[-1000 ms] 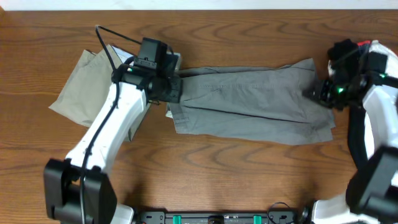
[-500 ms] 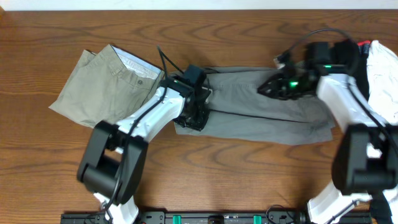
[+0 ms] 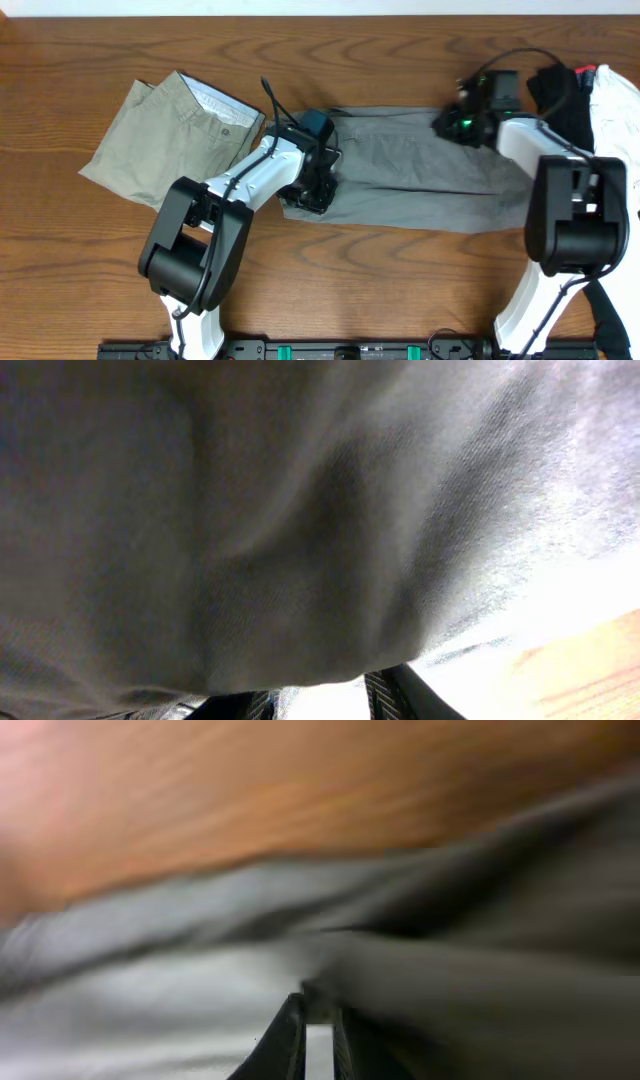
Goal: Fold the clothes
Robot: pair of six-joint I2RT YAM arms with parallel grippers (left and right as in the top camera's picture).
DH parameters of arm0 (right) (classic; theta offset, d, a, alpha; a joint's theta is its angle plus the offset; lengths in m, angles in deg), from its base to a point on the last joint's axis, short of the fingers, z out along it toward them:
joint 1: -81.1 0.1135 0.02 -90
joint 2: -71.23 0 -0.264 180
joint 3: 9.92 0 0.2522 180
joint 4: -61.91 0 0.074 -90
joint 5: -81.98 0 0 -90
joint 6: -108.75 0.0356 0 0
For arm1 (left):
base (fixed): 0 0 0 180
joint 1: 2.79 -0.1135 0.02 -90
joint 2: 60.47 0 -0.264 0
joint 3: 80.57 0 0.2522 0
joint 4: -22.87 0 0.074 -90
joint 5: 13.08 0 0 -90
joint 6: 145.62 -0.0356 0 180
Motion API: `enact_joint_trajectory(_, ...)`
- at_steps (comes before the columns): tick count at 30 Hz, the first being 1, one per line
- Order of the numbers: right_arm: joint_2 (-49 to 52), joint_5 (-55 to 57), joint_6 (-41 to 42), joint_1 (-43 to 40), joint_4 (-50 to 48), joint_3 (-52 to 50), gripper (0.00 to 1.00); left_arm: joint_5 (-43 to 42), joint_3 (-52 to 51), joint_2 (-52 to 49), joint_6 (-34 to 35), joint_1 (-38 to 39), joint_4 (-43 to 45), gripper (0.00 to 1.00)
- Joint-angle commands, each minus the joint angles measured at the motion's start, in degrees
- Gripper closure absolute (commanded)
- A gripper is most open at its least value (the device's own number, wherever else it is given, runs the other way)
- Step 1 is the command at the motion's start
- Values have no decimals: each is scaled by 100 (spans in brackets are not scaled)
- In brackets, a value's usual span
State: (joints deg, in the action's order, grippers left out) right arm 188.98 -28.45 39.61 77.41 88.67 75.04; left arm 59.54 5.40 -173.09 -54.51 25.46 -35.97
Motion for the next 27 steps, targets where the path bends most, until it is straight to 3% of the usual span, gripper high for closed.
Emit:
enact_joint_trajectory(1,13,868,264,-527,-66,-7,90,527,-188,-374,-114,-15,-177,69)
enact_joint_trajectory(6,0,496,-46,-1202,-22,9,92,599,-188,-374,-155,-15,-203,69)
enact_joint_trajectory(11,-476,-1690,-931,-1620,361,37,93,673,-186,-374,-173,-20,-267,69)
enact_joint_trajectory(17,-1349,-3947,-1495,-1397,1375,37,94,673,-186,-374,-170,-20,-286,69)
enact_joint_trajectory(22,-1521,-3615,-1840,-560,2605,17,94,671,-179,-374,-125,-20,-289,69)
enact_joint_trajectory(27,-1213,-3045,-1814,549,2673,-254,94,662,-125,-365,-83,-20,-299,69)
